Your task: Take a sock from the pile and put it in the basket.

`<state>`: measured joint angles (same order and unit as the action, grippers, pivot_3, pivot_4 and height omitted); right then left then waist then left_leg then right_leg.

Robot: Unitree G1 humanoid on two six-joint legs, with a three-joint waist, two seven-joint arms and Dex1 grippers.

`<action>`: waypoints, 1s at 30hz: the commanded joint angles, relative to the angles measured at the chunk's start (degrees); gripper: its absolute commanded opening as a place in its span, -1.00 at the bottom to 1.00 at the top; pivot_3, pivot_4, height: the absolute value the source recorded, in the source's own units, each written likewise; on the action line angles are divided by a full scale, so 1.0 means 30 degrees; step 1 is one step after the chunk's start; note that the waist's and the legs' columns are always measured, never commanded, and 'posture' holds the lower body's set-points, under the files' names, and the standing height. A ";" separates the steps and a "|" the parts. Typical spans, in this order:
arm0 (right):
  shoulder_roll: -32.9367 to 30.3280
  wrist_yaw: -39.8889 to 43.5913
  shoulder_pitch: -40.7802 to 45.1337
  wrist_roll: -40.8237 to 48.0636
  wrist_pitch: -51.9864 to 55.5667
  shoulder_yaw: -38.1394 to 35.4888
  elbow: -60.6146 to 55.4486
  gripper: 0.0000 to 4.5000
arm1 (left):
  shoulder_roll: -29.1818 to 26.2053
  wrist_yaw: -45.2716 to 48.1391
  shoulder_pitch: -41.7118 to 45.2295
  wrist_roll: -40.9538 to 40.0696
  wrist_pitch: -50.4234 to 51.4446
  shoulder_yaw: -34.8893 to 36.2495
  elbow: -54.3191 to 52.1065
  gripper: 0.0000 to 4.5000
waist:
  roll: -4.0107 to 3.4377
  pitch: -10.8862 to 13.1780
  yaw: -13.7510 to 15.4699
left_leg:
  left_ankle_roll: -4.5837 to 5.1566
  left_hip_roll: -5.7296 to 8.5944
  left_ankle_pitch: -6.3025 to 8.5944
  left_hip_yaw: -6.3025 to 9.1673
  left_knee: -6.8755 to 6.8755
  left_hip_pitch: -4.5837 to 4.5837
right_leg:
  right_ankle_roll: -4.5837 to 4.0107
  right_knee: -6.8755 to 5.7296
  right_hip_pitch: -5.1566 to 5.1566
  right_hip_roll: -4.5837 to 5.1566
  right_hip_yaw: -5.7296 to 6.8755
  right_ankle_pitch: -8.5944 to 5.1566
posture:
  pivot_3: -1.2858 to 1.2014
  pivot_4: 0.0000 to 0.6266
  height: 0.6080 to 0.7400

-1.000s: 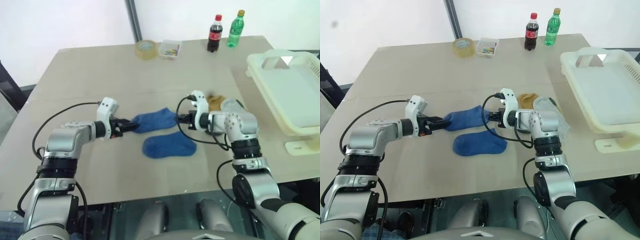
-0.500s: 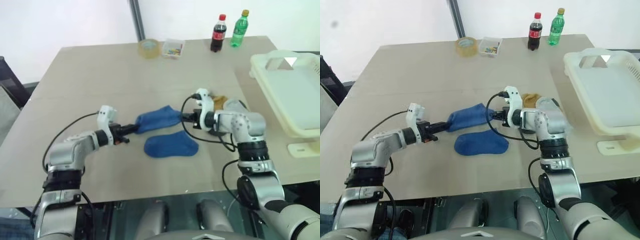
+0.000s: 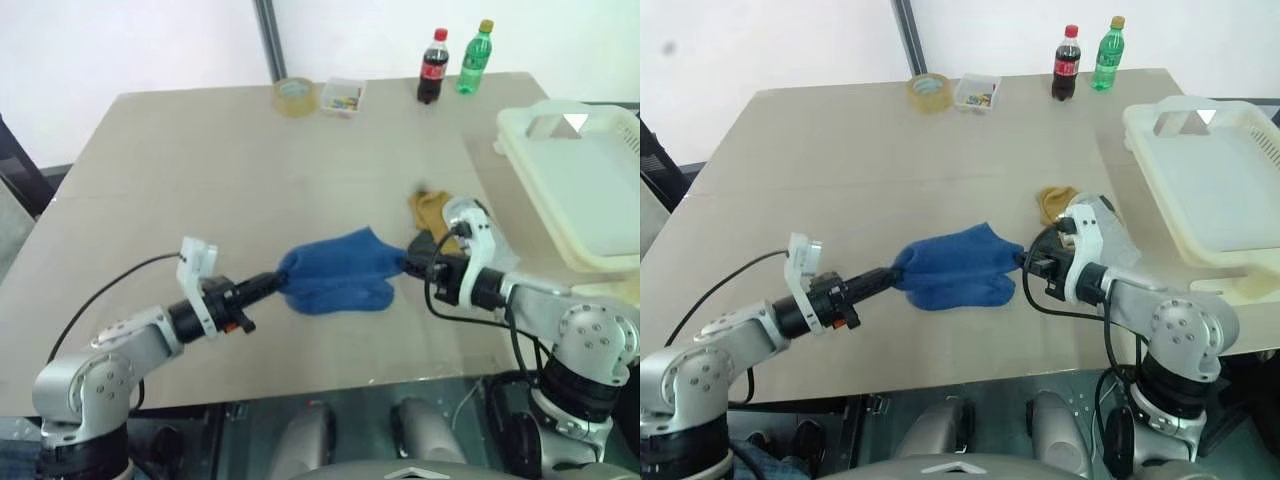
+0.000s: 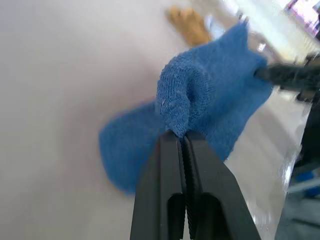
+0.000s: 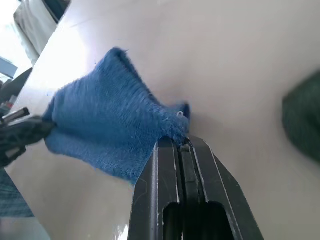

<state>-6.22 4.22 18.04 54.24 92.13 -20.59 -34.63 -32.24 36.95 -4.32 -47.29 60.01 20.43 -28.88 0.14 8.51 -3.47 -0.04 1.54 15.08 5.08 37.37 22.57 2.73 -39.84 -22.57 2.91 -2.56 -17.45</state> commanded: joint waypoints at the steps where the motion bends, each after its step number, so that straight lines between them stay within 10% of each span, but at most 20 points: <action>1: -0.0004 -0.1634 -0.0437 0.1624 0.0122 0.0534 -0.0281 -1.00 | 0.0115 -0.0953 0.0118 0.0267 -0.0667 -0.0246 -0.0465 -0.98 | 0.0007 0.0003 0.0114 | 0.0000 -0.0006 -0.0001 0.0006 0.0005 0.0002 | 0.0000 0.0000 0.0002 -0.0015 0.0018 0.0000 | 0.03 -0.52 1.00; 30: -0.0326 -0.4589 0.0180 0.3131 0.0122 0.1602 0.1547 -1.00 | 0.0409 -0.1583 0.0817 0.1422 -0.2754 -0.2343 0.0902 -0.98 | 0.0027 0.0016 0.0344 | 0.0002 -0.0021 0.0001 -0.0021 0.0006 0.0029 | 0.0001 0.0032 -0.0010 -0.0085 0.0037 0.0000 | 0.03 -0.52 1.00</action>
<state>-7.10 -9.55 17.89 63.20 92.13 -15.12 -29.27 -30.92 32.28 -2.27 -42.51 52.91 12.98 -25.66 0.22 8.56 -2.44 -0.03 1.47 15.08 5.02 37.38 22.66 2.73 -39.75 -22.60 2.66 -2.46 -17.45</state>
